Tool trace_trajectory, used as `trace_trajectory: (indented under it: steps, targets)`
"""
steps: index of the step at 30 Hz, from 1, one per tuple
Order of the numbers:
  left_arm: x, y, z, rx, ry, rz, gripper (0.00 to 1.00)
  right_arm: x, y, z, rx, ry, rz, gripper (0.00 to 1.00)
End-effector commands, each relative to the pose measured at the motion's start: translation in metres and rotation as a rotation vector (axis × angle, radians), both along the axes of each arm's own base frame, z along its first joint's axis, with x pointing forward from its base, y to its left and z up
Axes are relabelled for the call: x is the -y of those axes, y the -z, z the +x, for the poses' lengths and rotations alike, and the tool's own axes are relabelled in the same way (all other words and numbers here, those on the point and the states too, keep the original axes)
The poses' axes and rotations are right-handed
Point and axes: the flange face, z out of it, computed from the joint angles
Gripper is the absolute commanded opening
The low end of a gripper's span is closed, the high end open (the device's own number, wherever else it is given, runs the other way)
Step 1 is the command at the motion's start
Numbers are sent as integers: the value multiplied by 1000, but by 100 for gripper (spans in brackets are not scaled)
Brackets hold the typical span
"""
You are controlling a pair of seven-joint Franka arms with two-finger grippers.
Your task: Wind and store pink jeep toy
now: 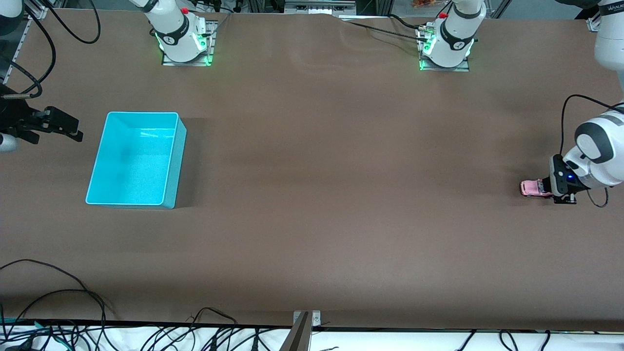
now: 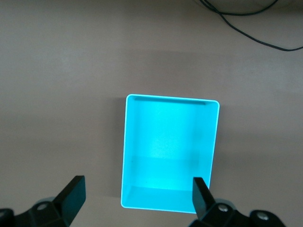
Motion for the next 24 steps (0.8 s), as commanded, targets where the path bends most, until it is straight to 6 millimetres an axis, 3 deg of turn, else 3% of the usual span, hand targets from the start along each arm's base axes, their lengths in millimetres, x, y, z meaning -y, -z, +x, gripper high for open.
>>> trace_trajectory:
  steps: [1,4,13,24]
  targets:
    - [-8,-41,25,-29,-18,-47,100,2,-2,-4,-2,-6,-6,100]
    - [-9,-53,27,-26,-31,-46,100,2,-2,-4,-2,-6,-6,100]
    - [-2,-131,21,-23,-208,-38,100,2,-2,-4,-2,-6,-6,100]
    - [40,-193,29,-60,-472,-39,100,2,-2,-4,-2,-6,-6,100]
